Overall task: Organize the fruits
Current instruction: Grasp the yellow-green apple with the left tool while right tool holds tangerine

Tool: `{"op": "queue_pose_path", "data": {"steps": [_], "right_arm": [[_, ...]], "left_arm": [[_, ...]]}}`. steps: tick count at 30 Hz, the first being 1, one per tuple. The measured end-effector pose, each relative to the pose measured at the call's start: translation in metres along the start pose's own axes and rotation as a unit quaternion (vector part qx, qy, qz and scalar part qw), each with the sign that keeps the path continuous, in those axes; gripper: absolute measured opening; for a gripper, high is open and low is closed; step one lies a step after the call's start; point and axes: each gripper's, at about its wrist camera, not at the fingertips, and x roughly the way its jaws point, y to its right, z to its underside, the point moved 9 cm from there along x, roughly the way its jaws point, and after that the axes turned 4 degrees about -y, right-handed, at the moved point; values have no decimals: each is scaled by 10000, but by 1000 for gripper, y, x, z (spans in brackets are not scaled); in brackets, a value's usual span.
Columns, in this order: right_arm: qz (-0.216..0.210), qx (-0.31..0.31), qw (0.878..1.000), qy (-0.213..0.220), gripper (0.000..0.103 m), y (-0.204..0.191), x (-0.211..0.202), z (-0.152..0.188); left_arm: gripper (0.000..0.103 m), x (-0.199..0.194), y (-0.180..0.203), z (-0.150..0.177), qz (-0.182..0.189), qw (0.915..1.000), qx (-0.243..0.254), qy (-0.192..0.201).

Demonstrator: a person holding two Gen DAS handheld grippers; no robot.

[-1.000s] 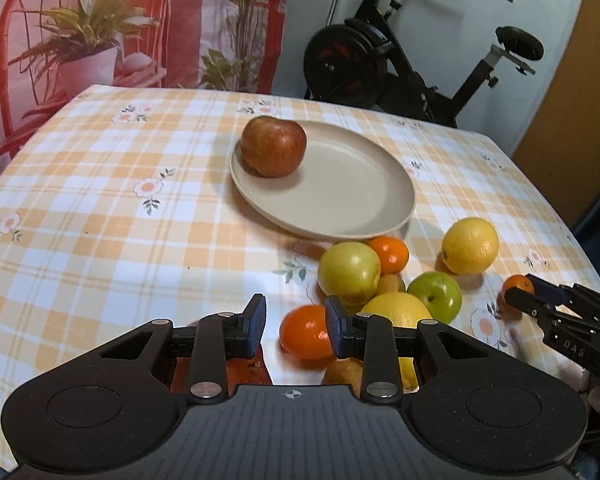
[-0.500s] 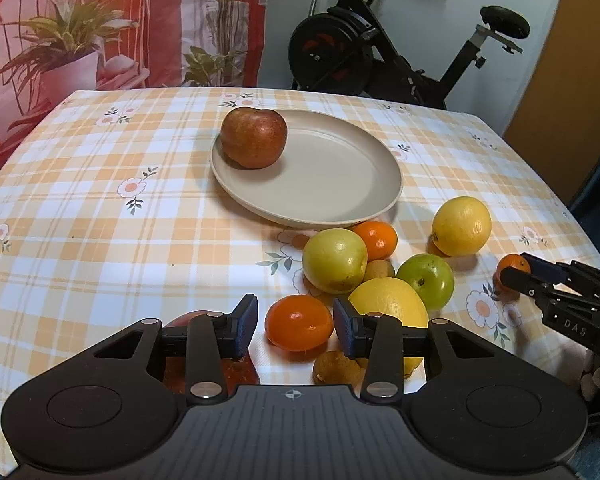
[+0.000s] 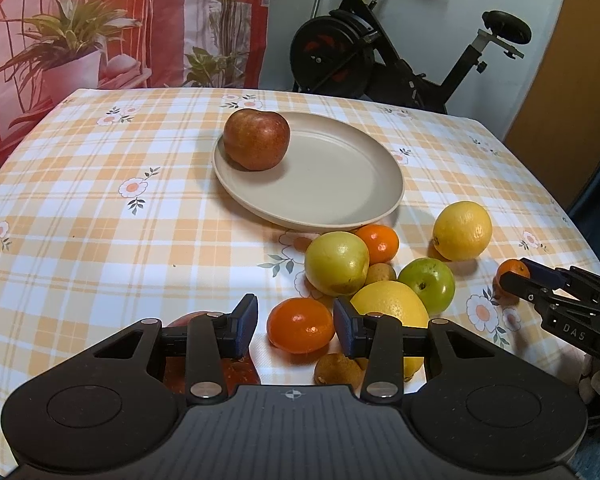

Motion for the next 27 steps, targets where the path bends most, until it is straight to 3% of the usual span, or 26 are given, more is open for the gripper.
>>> {"op": "queue_pose_path", "data": {"steps": [10, 21, 27], "right_arm": [[-5, 4, 10000, -8, 35, 0, 0, 0], [-33, 21, 10000, -13, 35, -1, 1, 3], [-35, 26, 10000, -14, 35, 0, 2, 2]], "left_arm": [[44, 9, 3, -23, 270, 9990, -352, 82], [45, 35, 15, -28, 510, 9985, -195, -98], [45, 42, 18, -27, 467, 9988, -38, -172]]}}
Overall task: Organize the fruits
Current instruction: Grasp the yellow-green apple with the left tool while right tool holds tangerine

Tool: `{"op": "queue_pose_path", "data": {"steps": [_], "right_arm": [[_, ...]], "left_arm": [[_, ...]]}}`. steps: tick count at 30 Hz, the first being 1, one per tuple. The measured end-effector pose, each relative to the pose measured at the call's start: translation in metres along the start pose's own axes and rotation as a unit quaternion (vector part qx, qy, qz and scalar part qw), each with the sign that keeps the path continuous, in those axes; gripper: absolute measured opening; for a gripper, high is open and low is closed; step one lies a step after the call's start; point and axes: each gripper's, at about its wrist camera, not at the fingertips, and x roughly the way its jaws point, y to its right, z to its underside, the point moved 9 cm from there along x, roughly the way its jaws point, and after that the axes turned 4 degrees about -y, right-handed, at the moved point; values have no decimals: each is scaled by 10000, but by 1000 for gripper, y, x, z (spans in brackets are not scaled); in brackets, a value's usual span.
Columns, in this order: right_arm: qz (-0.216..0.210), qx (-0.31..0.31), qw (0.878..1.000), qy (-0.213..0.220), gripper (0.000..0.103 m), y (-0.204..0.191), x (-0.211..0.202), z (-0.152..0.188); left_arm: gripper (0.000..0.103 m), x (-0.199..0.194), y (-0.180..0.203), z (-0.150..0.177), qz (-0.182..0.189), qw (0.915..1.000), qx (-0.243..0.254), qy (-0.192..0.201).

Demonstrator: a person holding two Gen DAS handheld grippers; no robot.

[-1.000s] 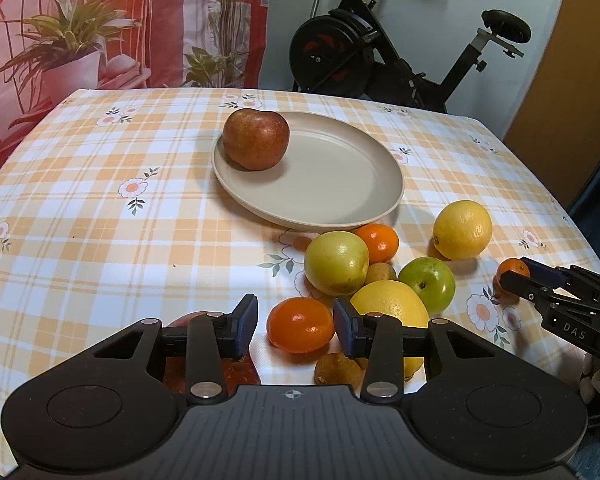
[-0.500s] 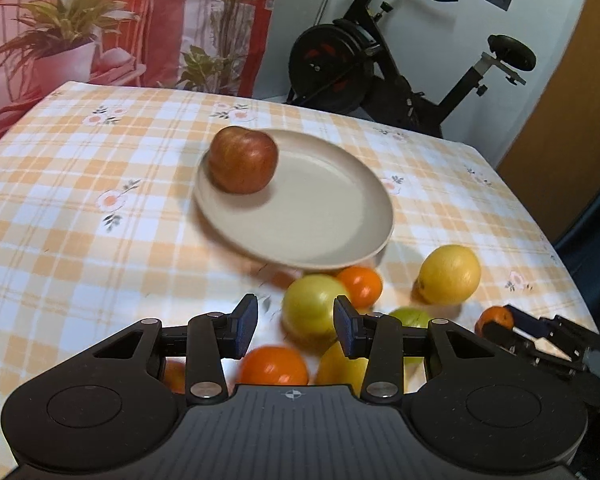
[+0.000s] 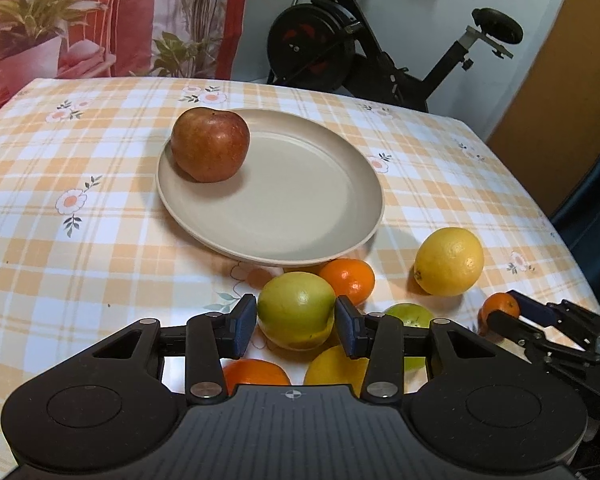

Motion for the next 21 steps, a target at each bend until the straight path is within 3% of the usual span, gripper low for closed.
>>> {"op": "queue_pose_path", "data": {"steps": [15, 21], "right_arm": [[-13, 17, 10000, -9, 35, -1, 0, 1], [-18, 25, 10000, -11, 35, -1, 1, 1]], "left_arm": [[50, 3, 0, 2, 25, 10000, -1, -31], [47, 4, 1, 3, 27, 10000, 32, -43]]}}
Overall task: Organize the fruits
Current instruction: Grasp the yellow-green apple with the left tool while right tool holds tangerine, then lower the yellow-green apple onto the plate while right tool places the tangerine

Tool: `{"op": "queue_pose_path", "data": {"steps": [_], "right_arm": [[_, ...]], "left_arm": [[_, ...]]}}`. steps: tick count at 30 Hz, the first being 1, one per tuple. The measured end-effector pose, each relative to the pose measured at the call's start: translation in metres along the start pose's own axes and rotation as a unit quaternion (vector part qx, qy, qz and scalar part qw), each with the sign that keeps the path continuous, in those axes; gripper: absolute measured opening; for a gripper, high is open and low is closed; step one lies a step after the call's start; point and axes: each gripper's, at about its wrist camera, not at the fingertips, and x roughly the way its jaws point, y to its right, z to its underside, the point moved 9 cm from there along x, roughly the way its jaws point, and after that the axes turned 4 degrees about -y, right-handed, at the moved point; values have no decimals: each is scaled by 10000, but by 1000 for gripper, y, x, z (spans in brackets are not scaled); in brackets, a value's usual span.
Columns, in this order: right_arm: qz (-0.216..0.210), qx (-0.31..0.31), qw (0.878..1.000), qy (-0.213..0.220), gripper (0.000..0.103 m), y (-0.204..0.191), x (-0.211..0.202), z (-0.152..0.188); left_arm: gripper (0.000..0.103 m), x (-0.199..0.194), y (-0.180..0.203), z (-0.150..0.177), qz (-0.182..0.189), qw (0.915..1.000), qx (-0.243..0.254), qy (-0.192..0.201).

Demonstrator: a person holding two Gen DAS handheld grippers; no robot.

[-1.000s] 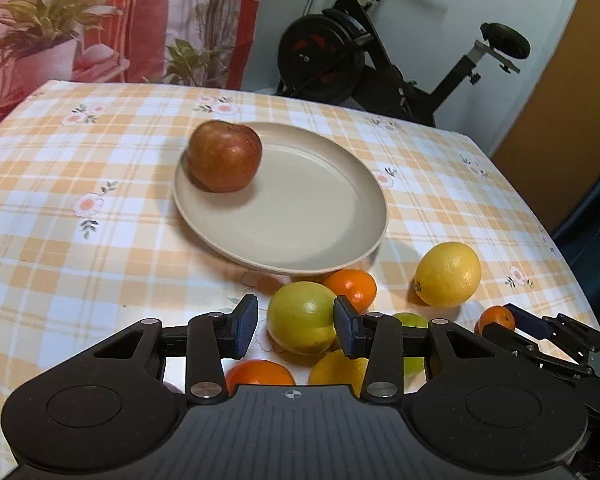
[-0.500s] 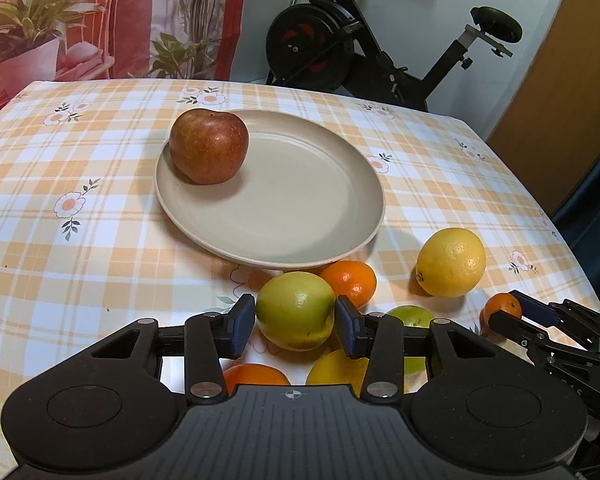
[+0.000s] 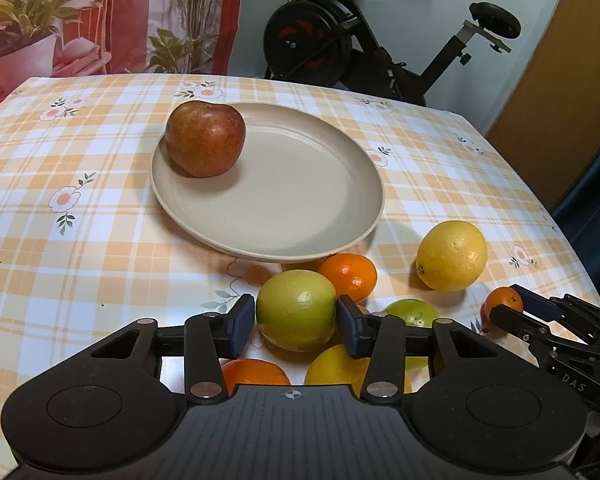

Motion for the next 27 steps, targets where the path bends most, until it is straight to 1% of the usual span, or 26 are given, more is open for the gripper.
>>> {"op": "queue_pose_path", "data": {"steps": [8, 19, 27], "right_arm": [[-12, 11, 10000, -7, 35, 1, 0, 0], [2, 47, 10000, -4, 35, 0, -1, -1], [-136, 144, 9997, 143, 35, -5, -8, -20]], "left_arm": [[46, -4, -5, 1, -137, 9999, -73, 74], [46, -27, -5, -9, -175, 9987, -62, 471], [46, -38, -13, -25, -288, 9969, -17, 732]]}}
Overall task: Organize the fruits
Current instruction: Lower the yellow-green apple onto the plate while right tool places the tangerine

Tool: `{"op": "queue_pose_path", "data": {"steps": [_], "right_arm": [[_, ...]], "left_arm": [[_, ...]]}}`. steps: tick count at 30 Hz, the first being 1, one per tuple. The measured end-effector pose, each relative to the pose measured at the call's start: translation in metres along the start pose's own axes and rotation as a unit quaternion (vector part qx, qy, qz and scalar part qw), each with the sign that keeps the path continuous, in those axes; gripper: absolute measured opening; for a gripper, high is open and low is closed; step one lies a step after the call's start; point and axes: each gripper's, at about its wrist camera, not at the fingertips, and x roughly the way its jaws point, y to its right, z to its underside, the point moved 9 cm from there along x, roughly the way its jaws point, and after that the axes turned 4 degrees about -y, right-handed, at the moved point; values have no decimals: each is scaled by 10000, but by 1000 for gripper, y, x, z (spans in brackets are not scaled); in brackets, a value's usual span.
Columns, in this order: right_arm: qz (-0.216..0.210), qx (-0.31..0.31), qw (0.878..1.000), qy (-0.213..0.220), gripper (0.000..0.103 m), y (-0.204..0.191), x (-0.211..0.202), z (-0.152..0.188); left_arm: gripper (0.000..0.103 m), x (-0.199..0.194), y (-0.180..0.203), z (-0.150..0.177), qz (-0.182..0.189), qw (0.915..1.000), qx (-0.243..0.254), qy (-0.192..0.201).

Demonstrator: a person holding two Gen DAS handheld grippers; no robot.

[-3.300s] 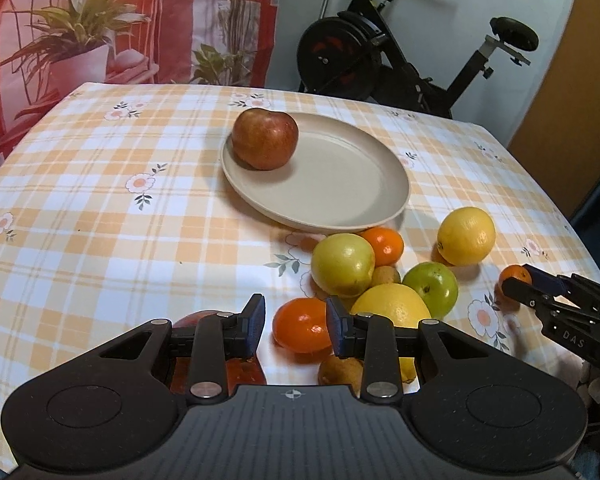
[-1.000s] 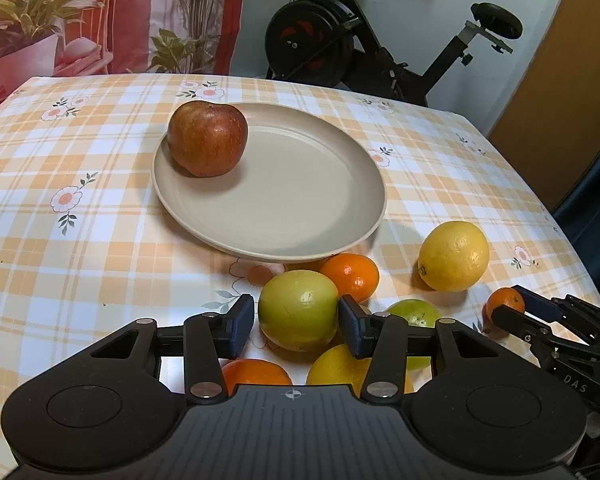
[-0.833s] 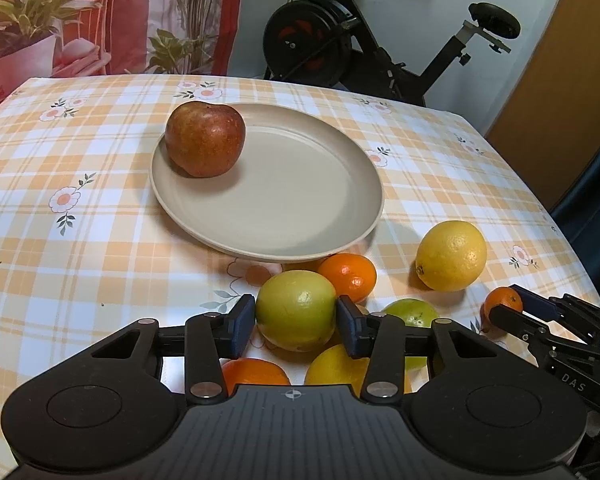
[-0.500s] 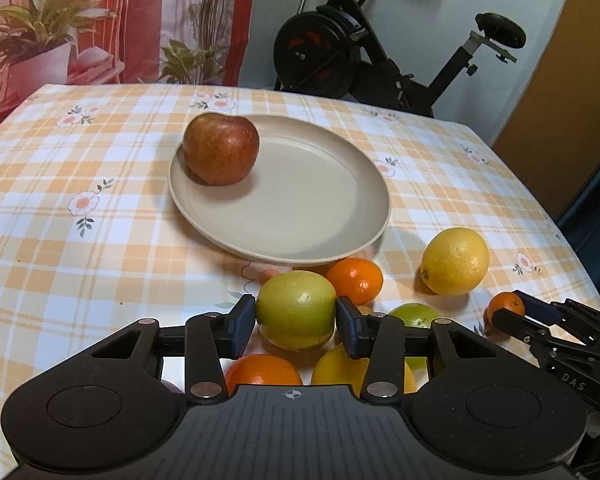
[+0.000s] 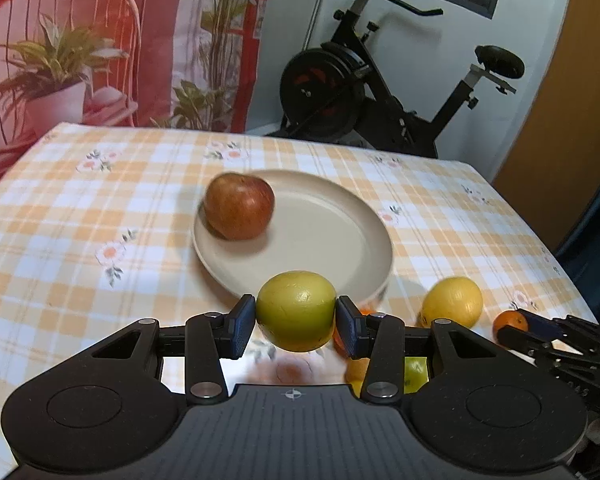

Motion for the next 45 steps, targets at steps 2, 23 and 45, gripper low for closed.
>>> {"op": "queue_pose_path", "data": {"steps": [2, 23, 45], "right_arm": [[-42, -5, 10000, 34, 35, 1, 1, -10], [-725, -1689, 9795, -828, 35, -68, 88, -122], [-260, -2120, 9622, -1688, 34, -74, 208, -121]], "left_arm": [[46, 0, -3, -5, -51, 10000, 9, 50], [46, 42, -32, -31, -239, 9994, 13, -237], [42, 55, -34, -38, -280, 9989, 293, -246]]}}
